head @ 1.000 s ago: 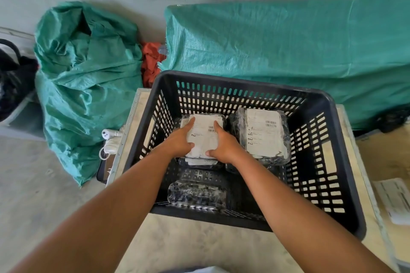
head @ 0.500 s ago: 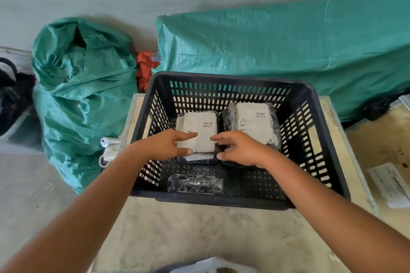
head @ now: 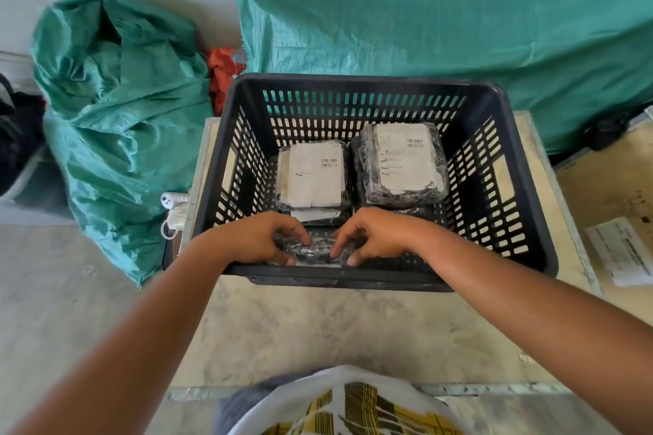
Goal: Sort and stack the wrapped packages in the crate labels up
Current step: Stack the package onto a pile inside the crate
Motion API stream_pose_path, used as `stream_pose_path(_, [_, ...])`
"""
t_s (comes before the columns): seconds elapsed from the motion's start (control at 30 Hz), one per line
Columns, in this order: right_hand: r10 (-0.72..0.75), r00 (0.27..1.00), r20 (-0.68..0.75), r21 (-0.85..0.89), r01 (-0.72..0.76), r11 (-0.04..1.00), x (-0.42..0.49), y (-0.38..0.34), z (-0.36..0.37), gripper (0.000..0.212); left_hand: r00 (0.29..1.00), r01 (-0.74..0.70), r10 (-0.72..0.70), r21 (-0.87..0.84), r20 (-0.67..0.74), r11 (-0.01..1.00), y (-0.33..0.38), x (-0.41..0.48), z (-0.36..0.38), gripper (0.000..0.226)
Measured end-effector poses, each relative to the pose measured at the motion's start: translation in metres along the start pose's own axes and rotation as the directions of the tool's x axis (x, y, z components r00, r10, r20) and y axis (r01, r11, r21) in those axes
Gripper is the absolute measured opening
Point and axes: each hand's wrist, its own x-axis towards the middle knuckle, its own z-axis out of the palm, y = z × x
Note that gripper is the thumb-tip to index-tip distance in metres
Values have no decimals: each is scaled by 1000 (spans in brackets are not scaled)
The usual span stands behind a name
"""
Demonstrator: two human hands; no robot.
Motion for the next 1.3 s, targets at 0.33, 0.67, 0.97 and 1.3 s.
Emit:
stream_pose_path(0.33, [-1, 982, -187, 108, 22, 994, 12, 14, -4, 35, 990, 59, -43, 122, -133, 991, 6, 35, -7, 38])
stream_pose_path(0.67, [-79, 912, -403, 204, 174, 963, -5, 9, -20, 41, 953, -200, 181, -56, -243, 978, 13, 22, -30, 33])
stream_pose_path(0.97, [-193, 800, -568, 258, 396, 881, -26, -23, -30, 44, 932, -342, 287, -273, -221, 899, 56, -27, -106, 42])
stream_pose_path(1.3, [-240, 718, -654, 304, 539, 786, -39, -48, -52, 57, 824, -446, 277, -263, -494, 856, 72, -36, -107, 38])
